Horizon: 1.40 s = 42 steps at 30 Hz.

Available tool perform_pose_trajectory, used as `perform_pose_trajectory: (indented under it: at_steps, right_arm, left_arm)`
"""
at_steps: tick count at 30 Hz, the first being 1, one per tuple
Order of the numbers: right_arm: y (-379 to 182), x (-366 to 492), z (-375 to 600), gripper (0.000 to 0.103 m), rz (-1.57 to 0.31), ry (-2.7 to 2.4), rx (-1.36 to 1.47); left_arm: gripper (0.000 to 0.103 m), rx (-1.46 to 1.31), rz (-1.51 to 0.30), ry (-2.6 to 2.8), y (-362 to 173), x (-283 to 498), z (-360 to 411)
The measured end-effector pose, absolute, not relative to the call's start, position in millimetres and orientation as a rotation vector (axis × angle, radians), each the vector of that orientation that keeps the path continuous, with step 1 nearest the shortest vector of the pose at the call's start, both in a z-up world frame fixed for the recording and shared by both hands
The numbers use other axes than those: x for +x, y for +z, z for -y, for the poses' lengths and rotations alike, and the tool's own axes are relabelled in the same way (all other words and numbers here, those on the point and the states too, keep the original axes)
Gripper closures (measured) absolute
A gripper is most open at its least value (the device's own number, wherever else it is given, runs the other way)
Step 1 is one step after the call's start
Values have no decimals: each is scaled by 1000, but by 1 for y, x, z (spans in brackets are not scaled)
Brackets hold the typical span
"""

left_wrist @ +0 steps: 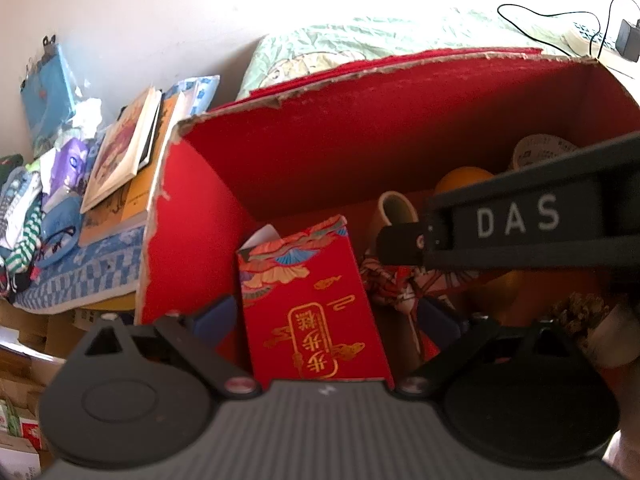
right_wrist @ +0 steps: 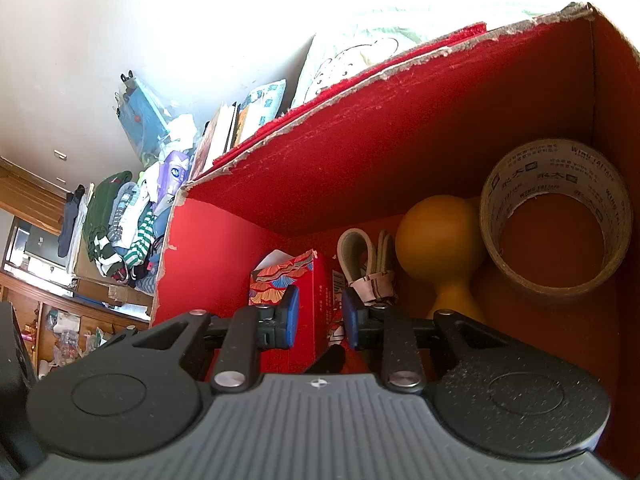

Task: Organize objects
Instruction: 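Hold the gift box upright inside the red box with the right gripper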

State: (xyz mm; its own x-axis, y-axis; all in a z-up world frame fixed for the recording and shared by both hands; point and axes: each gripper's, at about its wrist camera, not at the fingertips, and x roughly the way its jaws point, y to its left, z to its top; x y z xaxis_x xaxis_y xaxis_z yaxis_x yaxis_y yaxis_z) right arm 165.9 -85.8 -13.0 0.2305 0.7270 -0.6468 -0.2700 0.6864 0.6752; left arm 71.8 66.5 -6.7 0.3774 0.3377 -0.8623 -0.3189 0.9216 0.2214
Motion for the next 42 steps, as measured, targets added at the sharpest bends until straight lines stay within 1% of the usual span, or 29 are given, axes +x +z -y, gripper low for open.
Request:
perform_pose_trajectory:
  at_steps: [7,42]
  right_arm:
    - [-13,165,84,76,-1143,714,477]
    - [-11,162,87,76,-1117,700,485]
  left_arm:
    - [3,15,-1115,406,-7,72,-66]
    - [2,2,-1113,398,-6,72,-64]
